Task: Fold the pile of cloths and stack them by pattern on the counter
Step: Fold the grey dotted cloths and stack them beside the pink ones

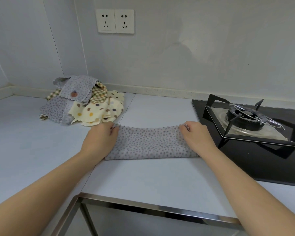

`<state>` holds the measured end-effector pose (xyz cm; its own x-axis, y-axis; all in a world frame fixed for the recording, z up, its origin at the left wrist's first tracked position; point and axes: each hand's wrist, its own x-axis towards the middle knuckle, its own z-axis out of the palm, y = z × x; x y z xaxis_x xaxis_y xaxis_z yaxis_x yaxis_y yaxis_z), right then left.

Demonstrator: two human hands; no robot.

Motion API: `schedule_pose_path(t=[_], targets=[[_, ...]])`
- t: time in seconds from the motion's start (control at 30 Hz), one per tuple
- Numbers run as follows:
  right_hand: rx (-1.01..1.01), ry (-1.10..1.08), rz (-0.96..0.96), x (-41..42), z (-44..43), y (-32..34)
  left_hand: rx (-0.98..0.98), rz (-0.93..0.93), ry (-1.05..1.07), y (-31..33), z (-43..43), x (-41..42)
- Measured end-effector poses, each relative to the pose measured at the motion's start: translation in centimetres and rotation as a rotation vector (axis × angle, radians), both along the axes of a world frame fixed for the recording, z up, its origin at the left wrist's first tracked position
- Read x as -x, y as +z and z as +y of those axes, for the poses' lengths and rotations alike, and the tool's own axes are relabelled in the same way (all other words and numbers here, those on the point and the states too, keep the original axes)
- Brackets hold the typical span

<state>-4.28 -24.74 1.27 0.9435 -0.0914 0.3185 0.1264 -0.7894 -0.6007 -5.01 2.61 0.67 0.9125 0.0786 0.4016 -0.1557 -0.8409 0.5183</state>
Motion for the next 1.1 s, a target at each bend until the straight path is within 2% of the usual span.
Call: schedule_pose_path(t=[0.2,0.37,0.53,0.83,1.1], targets=[[0.129,-0.083,0.018,-0.5,0.8,-0.1,-0.125,0.014,0.047,-0.8,-0.1,-1.0],[0.232,-0.15,0.02,-0.7,0.9,-0.4,-0.368,0.031,0.148,-1.2,-0.3,-1.3],[0.223,-0.166,0.05,-0.6,1.1,-0.3,-0.506,0.029,0.178,-1.3,-0.5,-1.8],[0.359,-0.222,0.003,-0.4,1.2,0.0,-0.447,-0.089,0.148,-1.4,-0.5,-1.9],[0.389,-0.285,-0.012,-0.4,1.3,-0.5,-0.372,-0.175,0.159,-1.8,-0.5,-2.3]])
